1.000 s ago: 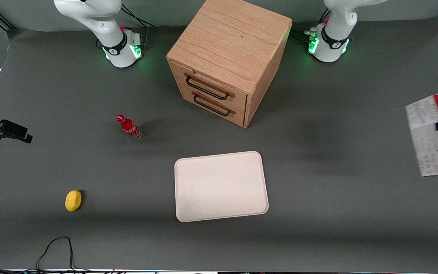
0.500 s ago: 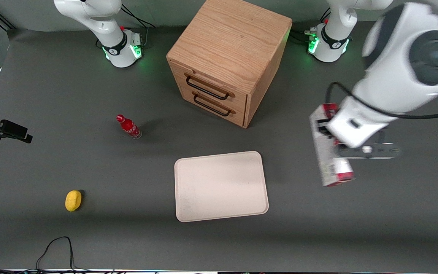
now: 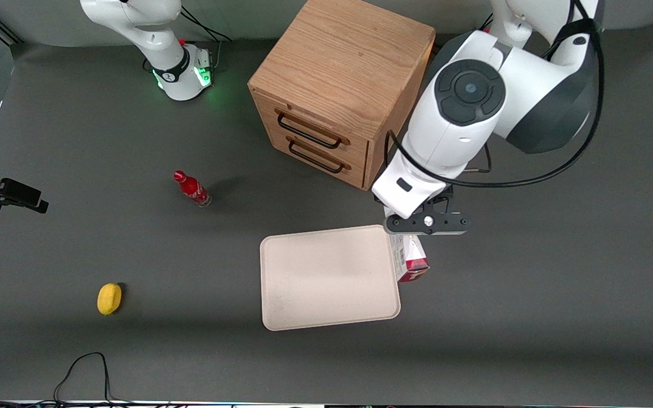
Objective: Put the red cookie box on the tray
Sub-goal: 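Lift the cookie box and carry it toward the cream tray, then lower the cookie box onto the tray and open the left gripper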
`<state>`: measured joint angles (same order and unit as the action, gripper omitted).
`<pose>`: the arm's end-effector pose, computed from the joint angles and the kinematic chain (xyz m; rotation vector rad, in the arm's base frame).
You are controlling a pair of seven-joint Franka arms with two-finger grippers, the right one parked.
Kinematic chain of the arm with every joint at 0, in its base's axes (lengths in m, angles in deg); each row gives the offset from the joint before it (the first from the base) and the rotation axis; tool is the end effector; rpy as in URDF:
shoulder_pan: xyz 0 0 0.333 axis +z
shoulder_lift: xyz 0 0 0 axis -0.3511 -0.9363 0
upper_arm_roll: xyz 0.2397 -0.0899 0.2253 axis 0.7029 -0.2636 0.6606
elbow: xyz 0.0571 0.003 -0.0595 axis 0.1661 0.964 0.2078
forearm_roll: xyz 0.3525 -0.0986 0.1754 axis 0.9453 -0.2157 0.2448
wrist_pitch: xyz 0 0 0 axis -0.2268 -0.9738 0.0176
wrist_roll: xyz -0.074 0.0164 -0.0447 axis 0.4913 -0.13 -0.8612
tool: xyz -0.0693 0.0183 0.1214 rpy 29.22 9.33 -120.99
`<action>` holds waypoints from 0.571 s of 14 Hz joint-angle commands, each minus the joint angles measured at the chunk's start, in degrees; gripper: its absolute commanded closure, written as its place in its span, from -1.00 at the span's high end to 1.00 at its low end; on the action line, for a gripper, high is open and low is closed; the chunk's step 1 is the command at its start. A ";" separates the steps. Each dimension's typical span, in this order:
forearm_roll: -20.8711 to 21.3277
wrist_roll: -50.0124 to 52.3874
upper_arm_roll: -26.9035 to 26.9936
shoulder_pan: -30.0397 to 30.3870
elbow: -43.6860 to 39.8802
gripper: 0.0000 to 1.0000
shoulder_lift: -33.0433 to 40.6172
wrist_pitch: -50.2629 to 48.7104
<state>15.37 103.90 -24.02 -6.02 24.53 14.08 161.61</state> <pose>0.6338 -0.3891 0.5324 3.0934 0.0402 -0.0131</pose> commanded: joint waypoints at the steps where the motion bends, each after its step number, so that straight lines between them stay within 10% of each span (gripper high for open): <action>1: -0.55 1.27 0.66 -0.24 -2.17 -1.00 -5.05 2.89; 8: 1.81 0.32 0.66 -1.55 5.82 -1.00 -15.00 18.62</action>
<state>15.67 104.00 -23.83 -6.70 27.66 -1.09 177.59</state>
